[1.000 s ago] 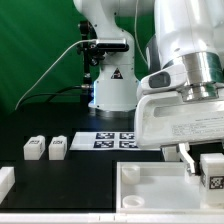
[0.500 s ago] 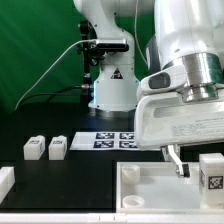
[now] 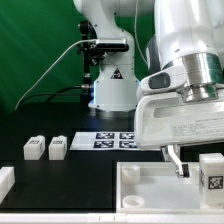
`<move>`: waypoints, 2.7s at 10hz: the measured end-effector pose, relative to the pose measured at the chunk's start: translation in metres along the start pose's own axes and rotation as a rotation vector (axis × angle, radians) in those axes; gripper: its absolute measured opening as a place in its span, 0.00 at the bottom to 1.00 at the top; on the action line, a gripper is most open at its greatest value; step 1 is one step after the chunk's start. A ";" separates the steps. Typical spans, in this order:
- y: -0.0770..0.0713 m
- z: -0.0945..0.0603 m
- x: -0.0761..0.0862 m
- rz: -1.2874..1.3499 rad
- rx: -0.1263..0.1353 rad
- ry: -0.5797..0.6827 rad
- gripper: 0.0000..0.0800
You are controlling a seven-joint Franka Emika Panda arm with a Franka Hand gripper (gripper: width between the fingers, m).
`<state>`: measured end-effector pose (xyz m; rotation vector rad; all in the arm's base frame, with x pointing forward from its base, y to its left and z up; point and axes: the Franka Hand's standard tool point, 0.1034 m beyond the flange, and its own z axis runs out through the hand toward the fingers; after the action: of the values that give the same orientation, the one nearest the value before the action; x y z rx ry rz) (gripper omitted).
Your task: Assemble one leg
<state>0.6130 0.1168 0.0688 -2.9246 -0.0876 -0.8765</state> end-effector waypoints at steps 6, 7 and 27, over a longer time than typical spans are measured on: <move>0.006 -0.010 0.021 0.035 0.037 -0.303 0.81; 0.006 -0.007 0.022 0.044 0.052 -0.418 0.81; 0.012 0.009 0.019 1.301 -0.221 -0.561 0.37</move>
Offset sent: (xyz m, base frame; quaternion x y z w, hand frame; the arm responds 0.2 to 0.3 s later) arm 0.0176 -0.0138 0.0276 0.0034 -0.0551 0.0196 0.9983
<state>0.6346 0.1067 0.0707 -2.4140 1.6749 0.1563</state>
